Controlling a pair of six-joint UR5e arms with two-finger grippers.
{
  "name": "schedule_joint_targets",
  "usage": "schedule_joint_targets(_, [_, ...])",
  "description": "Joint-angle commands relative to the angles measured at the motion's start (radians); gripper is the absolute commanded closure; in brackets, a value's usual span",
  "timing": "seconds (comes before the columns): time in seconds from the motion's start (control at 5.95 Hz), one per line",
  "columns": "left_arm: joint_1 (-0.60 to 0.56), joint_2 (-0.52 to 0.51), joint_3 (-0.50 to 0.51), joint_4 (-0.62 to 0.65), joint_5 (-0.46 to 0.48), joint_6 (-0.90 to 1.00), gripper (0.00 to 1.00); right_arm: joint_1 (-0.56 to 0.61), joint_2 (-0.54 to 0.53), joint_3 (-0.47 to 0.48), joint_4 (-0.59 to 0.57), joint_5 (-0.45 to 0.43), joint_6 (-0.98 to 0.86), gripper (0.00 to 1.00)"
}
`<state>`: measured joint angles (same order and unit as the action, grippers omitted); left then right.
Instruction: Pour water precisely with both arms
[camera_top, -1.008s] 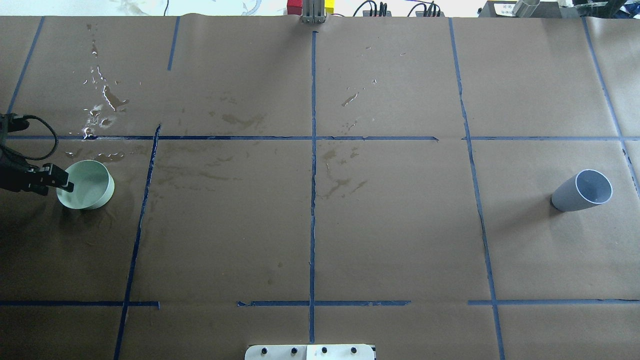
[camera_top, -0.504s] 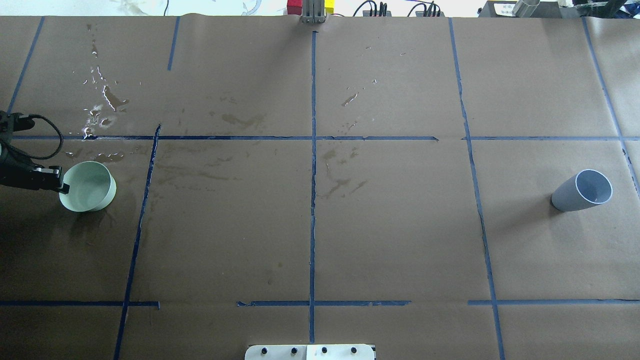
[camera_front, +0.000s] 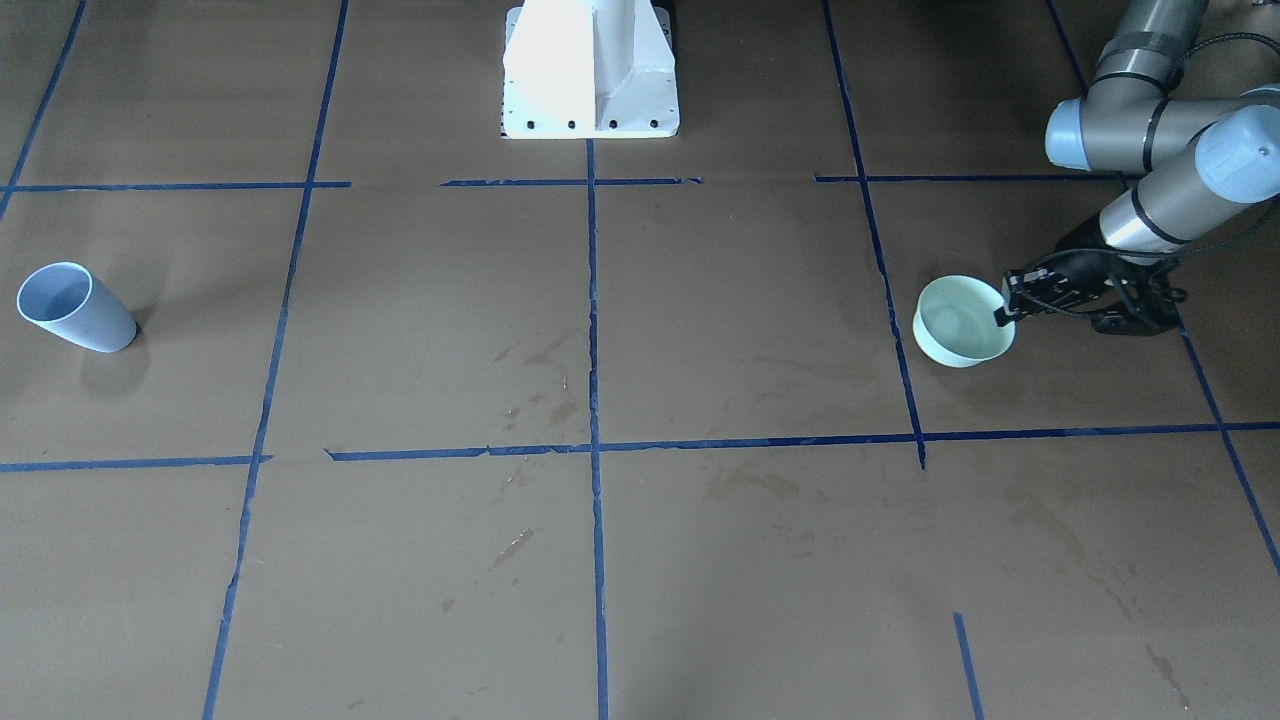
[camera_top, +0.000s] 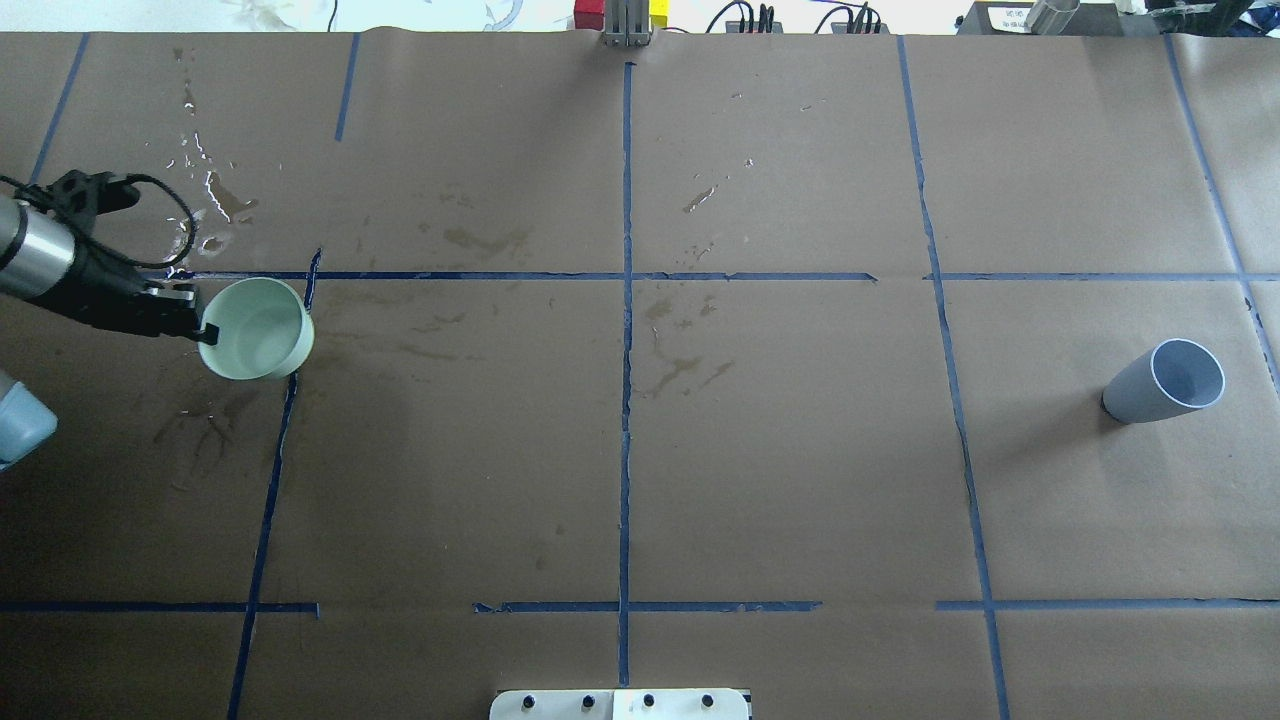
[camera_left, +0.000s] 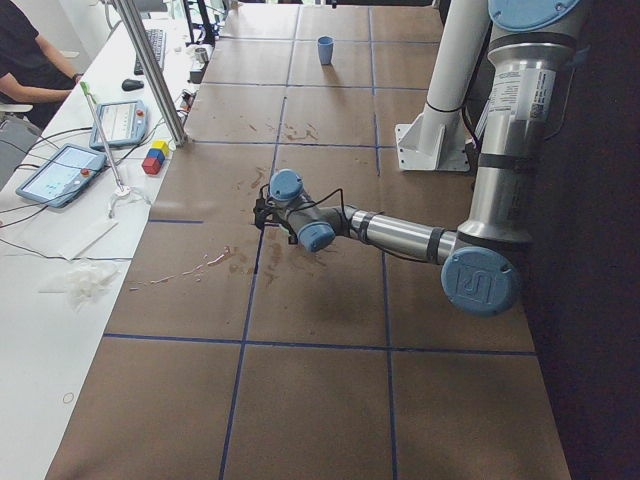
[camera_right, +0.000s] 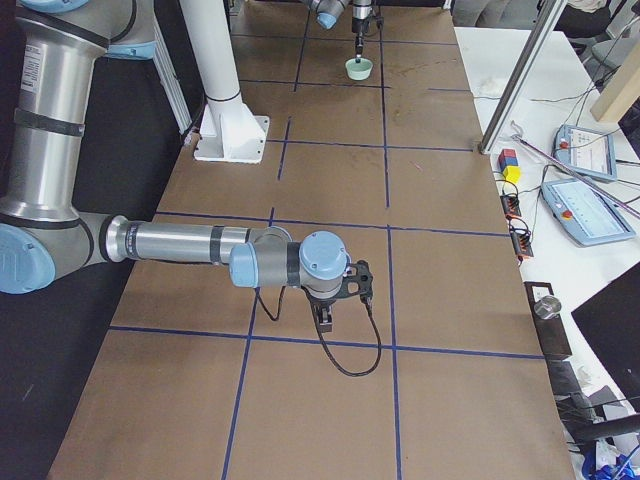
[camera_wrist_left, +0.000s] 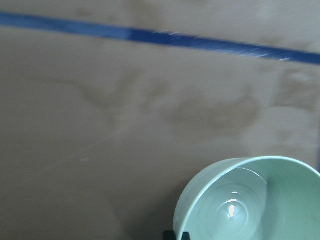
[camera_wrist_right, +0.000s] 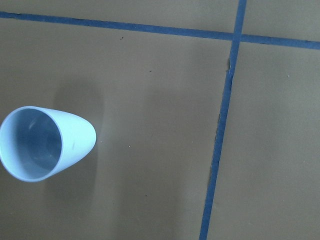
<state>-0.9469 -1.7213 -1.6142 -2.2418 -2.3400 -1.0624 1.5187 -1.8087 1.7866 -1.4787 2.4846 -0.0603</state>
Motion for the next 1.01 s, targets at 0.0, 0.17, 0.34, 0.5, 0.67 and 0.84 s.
schedule_joint_targets(0.0, [0.087,-0.128,-0.009,0.013,0.025,-0.128,1.0,0.0,0.0,-0.001,0.002,-0.003,-0.006,0.0])
schedule_joint_targets(0.17, [0.143,-0.205,-0.01,0.095,0.08,-0.149,1.0,0.0,0.0,0.0,0.002,-0.003,-0.006,0.0])
schedule_joint_targets(0.34, [0.198,-0.342,-0.015,0.281,0.155,-0.149,1.0,0.0,0.0,0.0,0.002,-0.003,-0.007,0.0])
schedule_joint_targets(0.5, [0.285,-0.428,-0.013,0.391,0.247,-0.152,1.0,0.0,0.0,0.0,0.002,-0.003,-0.006,0.0])
schedule_joint_targets(0.67, [0.353,-0.473,0.002,0.406,0.304,-0.166,1.0,0.0,0.0,0.0,0.002,-0.003,-0.004,0.0])
schedule_joint_targets(0.84, [0.381,-0.53,0.054,0.407,0.313,-0.216,1.0,0.0,0.0,0.005,0.002,-0.001,0.0,0.0])
